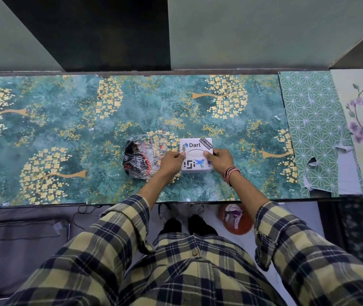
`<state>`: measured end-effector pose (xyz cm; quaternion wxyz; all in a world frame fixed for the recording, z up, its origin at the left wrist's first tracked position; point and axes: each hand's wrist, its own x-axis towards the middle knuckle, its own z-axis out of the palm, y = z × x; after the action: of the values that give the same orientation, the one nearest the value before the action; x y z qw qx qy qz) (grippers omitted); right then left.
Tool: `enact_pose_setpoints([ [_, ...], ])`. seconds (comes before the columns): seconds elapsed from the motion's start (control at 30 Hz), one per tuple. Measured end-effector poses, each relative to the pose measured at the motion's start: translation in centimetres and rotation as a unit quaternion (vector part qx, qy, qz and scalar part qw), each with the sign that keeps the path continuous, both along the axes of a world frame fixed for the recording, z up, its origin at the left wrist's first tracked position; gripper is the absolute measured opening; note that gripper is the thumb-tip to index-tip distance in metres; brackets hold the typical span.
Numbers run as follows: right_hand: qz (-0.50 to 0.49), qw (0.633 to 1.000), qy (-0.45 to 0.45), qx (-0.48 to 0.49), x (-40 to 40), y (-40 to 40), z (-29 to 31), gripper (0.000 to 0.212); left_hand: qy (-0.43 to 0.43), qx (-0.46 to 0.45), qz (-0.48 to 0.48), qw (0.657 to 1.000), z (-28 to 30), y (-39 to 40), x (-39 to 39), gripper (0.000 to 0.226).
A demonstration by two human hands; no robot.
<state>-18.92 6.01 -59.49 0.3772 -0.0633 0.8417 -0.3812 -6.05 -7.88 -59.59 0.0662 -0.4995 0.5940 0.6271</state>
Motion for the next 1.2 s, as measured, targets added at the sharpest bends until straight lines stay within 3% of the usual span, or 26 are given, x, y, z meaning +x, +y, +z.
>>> enact_pose_setpoints([
  [0.37, 0.005, 1.000, -0.006, 0.020, 0.0, 0.1, 0.5, 0.031, 0.013, 0.011, -0.016, 1.000, 0.5, -0.1, 0.3, 0.041],
  [0.47, -0.004, 0.999, 0.021, 0.029, -0.3, 0.1, 1.5, 0.052, 0.017, -0.047, -0.041, 0.998, 1.2, -0.3, 1.0, 0.038],
  [0.57, -0.041, 0.995, 0.082, 0.031, -0.7, -0.3, 3.1, 0.056, 0.030, -0.186, -0.005, 0.982, 2.7, -1.2, 1.9, 0.020],
  [0.63, -0.059, 0.991, 0.119, 0.012, -0.7, -0.6, 4.2, 0.044, -0.016, -0.313, 0.023, 0.949, 3.3, -2.3, 2.8, 0.016],
  [0.7, -0.072, 0.987, 0.141, -0.010, -0.4, -0.9, 4.9, 0.030, -0.118, -0.382, 0.039, 0.916, 2.7, -3.8, 3.8, 0.029],
  [0.77, -0.066, 0.988, 0.137, -0.025, 0.3, -1.4, 5.4, 0.020, -0.204, -0.360, 0.059, 0.909, 1.7, -5.5, 4.9, 0.047],
  [0.83, -0.053, 0.992, 0.104, -0.040, 1.3, -1.8, 5.4, 0.014, -0.238, -0.303, 0.077, 0.920, 1.4, -6.6, 5.9, 0.060],
  [0.9, -0.034, 0.996, 0.071, -0.045, 2.2, -1.9, 5.0, 0.014, -0.217, -0.263, 0.092, 0.936, 1.3, -7.1, 6.9, 0.065],
  [1.07, -0.008, 0.997, -0.018, -0.075, 5.0, -2.2, 5.3, 0.010, -0.081, -0.218, 0.214, 0.949, 3.0, -8.7, 8.0, 0.044],
  [1.2, -0.001, 0.974, -0.182, -0.138, 7.4, -3.0, 6.2, 0.017, 0.064, -0.161, 0.280, 0.944, 7.1, -8.2, 7.5, 0.037],
])
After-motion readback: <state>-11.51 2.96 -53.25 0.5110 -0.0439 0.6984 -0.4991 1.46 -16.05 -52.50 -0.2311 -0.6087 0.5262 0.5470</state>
